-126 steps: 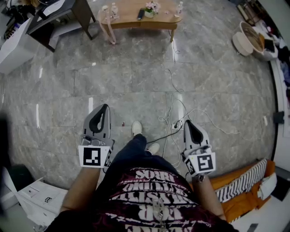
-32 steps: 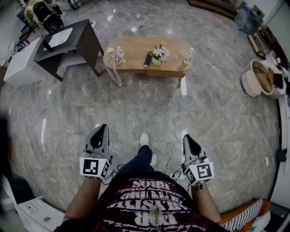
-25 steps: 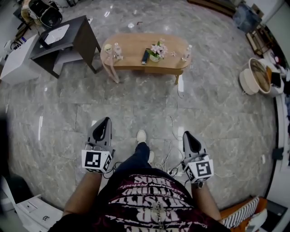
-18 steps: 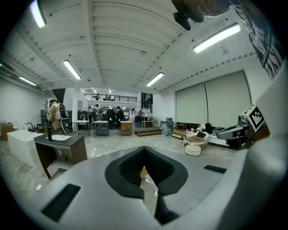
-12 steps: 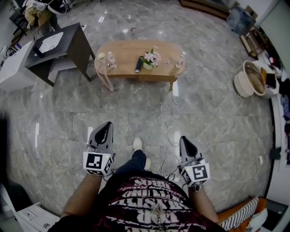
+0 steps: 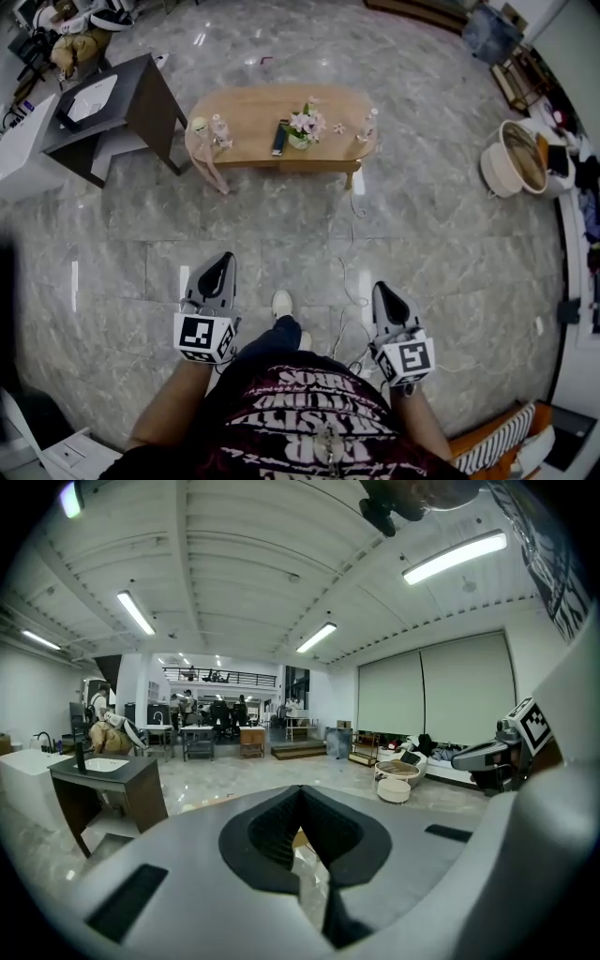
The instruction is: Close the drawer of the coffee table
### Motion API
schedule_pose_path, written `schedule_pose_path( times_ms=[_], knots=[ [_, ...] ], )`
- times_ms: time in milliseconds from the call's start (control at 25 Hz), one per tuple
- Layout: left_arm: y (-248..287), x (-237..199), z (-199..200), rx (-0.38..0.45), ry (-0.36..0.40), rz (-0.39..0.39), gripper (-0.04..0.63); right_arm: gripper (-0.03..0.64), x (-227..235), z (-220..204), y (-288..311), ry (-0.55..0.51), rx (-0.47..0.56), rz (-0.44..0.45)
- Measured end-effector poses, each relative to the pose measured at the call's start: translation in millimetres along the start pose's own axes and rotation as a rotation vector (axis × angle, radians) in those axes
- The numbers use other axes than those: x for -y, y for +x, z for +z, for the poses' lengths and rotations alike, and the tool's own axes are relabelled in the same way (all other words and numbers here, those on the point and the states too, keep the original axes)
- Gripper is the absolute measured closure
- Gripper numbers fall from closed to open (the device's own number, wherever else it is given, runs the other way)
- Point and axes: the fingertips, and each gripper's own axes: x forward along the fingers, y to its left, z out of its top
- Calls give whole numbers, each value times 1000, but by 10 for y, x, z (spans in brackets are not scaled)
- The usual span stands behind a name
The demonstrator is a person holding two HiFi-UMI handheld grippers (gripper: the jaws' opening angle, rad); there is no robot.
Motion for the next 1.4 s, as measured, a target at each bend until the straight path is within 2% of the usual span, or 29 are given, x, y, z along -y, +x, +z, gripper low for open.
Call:
schedule_pose_path(
  times_ms=[280,640,1200,1400],
  knots=[
    [284,-201,136,46,-36,-9,571,581,28,278,351,-40,3,-8],
    [625,-608,300,92,-38,-31,571,581,-17,673,858,-85,44,-27],
    [761,-714,28,22,-94,-43,571,581,-79,511,1033,-64,-23,-10],
    [791,-798,23,16,-79,-27,571,581,-66,474,1155,-46,-17,1]
  ],
)
